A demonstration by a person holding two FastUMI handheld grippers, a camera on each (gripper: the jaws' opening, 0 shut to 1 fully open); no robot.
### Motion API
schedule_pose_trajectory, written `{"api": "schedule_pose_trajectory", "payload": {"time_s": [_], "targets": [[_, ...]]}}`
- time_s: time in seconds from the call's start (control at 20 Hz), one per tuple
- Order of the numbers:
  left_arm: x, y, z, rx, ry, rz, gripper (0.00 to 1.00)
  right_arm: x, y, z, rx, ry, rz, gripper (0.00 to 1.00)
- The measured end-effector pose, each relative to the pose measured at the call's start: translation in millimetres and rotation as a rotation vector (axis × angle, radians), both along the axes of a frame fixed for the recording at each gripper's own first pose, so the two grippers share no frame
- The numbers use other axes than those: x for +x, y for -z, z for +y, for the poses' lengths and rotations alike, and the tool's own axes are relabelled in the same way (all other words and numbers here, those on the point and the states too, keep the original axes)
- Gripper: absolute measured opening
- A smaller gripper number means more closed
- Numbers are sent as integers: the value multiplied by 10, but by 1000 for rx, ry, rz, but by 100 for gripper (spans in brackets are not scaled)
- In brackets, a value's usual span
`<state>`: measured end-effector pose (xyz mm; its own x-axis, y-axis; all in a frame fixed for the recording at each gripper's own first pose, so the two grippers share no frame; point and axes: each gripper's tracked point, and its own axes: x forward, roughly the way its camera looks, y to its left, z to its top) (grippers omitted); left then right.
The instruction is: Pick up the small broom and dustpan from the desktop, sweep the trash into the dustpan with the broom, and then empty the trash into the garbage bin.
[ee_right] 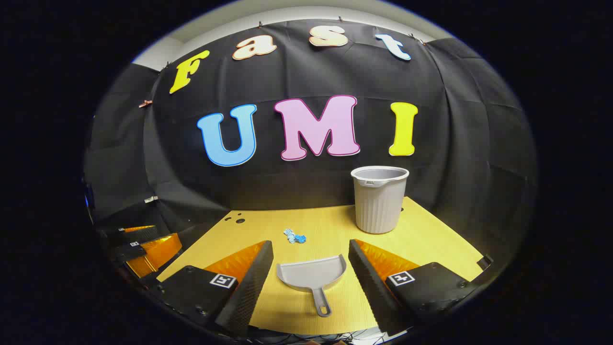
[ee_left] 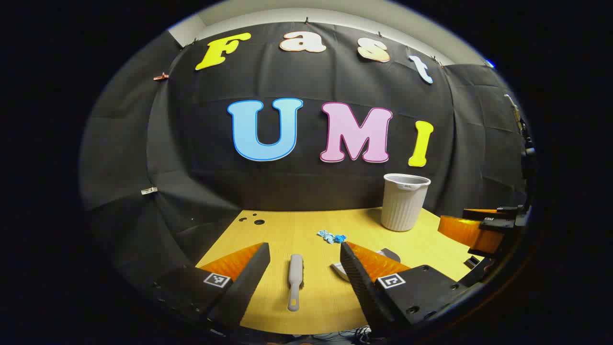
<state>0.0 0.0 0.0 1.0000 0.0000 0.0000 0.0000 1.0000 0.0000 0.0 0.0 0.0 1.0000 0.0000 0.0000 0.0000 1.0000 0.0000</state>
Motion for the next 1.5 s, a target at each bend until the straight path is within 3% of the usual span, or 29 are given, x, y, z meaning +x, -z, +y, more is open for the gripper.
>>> {"api": "schedule_pose_trajectory", "payload": {"time_s": [0.6,0.85,1.0,1.05,1.1,1.5], "targets": [[258,174,184,-27,12,56,96,190,155,9,-18,13,60,99],[356,383,168,-40,59,123,96,291,251,75,-17,12,94,99],[446,545,182,-68,64,195,96,451,303,56,-47,9,124,99],[480,606,160,-86,73,221,92,494,363,59,-66,13,138,99],[519,666,152,-100,77,247,96,540,403,56,-72,9,156,99],[911,1335,244,-143,49,494,95,961,812,-95,-69,-25,334,99]]}}
